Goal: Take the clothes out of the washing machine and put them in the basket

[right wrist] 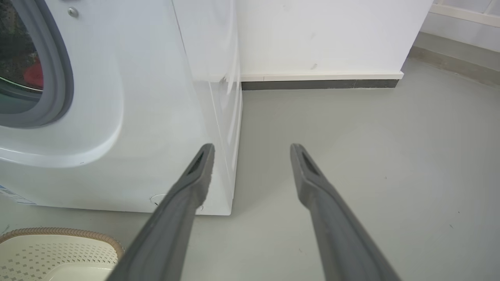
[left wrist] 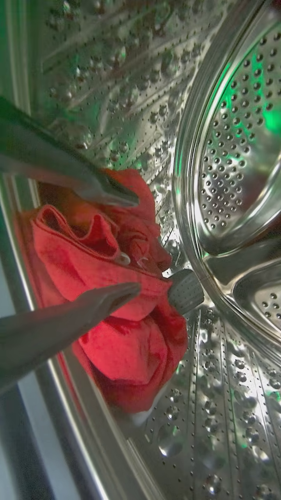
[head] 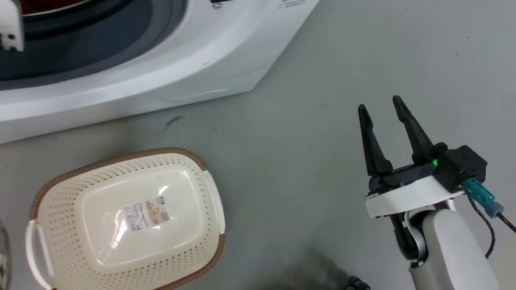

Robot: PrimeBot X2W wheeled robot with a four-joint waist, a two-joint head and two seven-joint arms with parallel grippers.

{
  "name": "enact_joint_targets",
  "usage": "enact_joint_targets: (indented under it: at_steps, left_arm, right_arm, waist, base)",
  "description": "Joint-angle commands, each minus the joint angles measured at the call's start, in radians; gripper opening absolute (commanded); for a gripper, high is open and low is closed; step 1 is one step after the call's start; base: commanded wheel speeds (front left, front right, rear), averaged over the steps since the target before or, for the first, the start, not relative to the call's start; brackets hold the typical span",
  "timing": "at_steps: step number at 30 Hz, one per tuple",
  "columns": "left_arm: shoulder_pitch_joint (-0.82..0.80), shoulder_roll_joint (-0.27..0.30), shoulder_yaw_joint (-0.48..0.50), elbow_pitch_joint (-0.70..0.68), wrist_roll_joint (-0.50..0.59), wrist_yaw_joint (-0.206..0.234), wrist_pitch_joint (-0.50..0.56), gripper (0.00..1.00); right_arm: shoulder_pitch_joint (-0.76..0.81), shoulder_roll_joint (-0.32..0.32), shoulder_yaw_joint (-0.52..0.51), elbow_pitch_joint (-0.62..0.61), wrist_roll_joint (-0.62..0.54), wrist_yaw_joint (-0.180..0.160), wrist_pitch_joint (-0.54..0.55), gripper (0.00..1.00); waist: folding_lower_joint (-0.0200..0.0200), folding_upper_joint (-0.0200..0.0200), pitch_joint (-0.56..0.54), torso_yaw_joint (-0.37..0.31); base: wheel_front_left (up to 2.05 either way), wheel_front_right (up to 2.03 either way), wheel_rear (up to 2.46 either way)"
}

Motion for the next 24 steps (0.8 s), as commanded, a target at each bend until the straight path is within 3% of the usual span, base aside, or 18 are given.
enact_joint_targets:
  at_steps: [1, 10, 11, 17, 18, 19, 21, 24]
  left_arm:
    - [-0.035, 0.015, -0.013, 0.017, 0.011, -0.005, 0.030, 1.00]
    - [-0.176, 0.083, -0.066, 0.107, 0.009, -0.017, 0.252, 1.00]
    - [-0.209, 0.094, -0.079, 0.137, -0.001, -0.018, 0.348, 1.00]
    - [-0.264, 0.110, -0.088, 0.188, -0.023, -0.017, 0.547, 1.00]
    - [-0.270, 0.110, -0.088, 0.191, -0.024, -0.010, 0.572, 0.90]
    - [-0.274, 0.109, -0.085, 0.197, -0.028, -0.004, 0.602, 0.46]
    - [-0.283, 0.108, -0.082, 0.198, -0.034, 0.010, 0.638, 0.00]
    - [-0.277, 0.108, -0.081, 0.189, -0.042, 0.021, 0.666, 0.00]
  right_arm:
    - [-0.022, 0.002, 0.010, 0.008, 0.015, -0.001, -0.006, 1.00]
    - [-0.047, 0.002, 0.041, -0.010, 0.061, -0.001, -0.006, 1.00]
    - [-0.045, 0.002, 0.049, -0.011, 0.070, -0.001, -0.006, 1.00]
    - [-0.044, 0.002, 0.057, -0.010, 0.080, -0.001, -0.006, 1.00]
    - [-0.045, 0.002, 0.058, -0.010, 0.082, -0.001, -0.006, 1.00]
    - [-0.046, 0.002, 0.059, -0.009, 0.083, -0.001, -0.006, 1.00]
    - [-0.049, 0.002, 0.059, -0.007, 0.085, -0.001, -0.006, 1.00]
    - [-0.051, 0.002, 0.058, -0.004, 0.088, -0.001, -0.006, 1.00]
  waist:
    - [-0.0002, 0.0000, 0.037, -0.033]
    - [-0.0002, 0.0000, 0.079, -0.079]
    - [-0.0002, 0.0000, 0.085, -0.090]
    - [-0.0002, 0.0000, 0.087, -0.104]
    - [-0.0002, 0.0000, 0.088, -0.105]
    - [-0.0002, 0.0000, 0.088, -0.107]
    - [-0.0002, 0.0000, 0.089, -0.108]
    - [-0.0002, 0.0000, 0.084, -0.109]
  base:
    - [0.00, 0.00, 0.00]
    - [0.00, 0.00, 0.00]
    - [0.00, 0.00, 0.00]
    - [0.00, 0.00, 0.00]
    - [0.00, 0.00, 0.00]
    - [0.00, 0.00, 0.00]
    - [0.00, 0.00, 0.00]
    - [0.00, 0.00, 0.00]
